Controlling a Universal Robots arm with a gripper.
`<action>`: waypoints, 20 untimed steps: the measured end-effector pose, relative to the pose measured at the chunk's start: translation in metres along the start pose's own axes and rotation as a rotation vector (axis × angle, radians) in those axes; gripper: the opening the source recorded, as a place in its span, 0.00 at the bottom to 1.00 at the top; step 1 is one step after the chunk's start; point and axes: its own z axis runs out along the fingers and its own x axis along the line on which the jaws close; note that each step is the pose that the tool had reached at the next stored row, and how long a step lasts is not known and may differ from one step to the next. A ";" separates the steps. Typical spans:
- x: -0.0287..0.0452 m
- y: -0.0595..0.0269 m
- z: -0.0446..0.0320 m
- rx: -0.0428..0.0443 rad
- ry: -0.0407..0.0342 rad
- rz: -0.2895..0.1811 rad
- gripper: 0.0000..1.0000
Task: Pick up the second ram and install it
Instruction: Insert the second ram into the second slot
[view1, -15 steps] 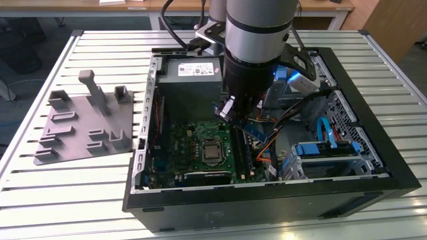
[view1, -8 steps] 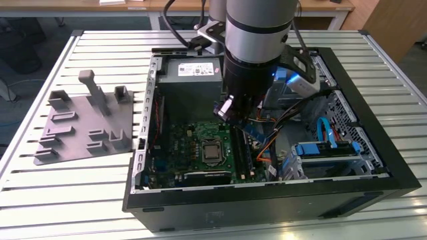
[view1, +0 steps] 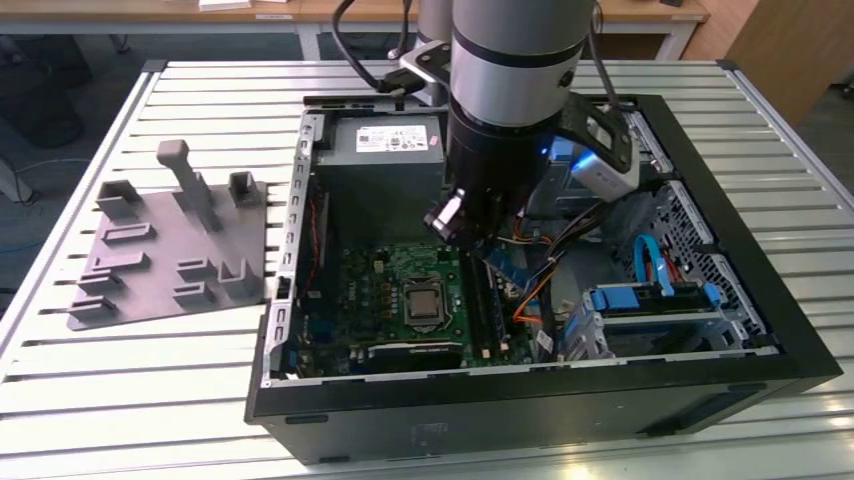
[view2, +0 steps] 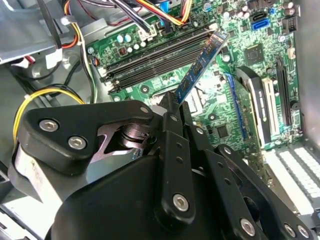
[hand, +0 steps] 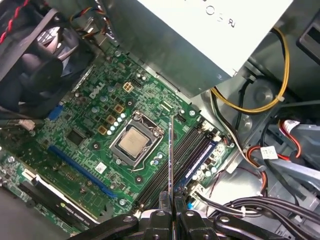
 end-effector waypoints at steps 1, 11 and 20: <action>0.0000 0.0000 0.0000 0.0004 0.0000 0.008 0.14; 0.0000 0.0000 0.0004 0.0041 0.0000 0.082 0.14; 0.0000 0.0000 0.0007 0.0071 0.0000 0.142 0.14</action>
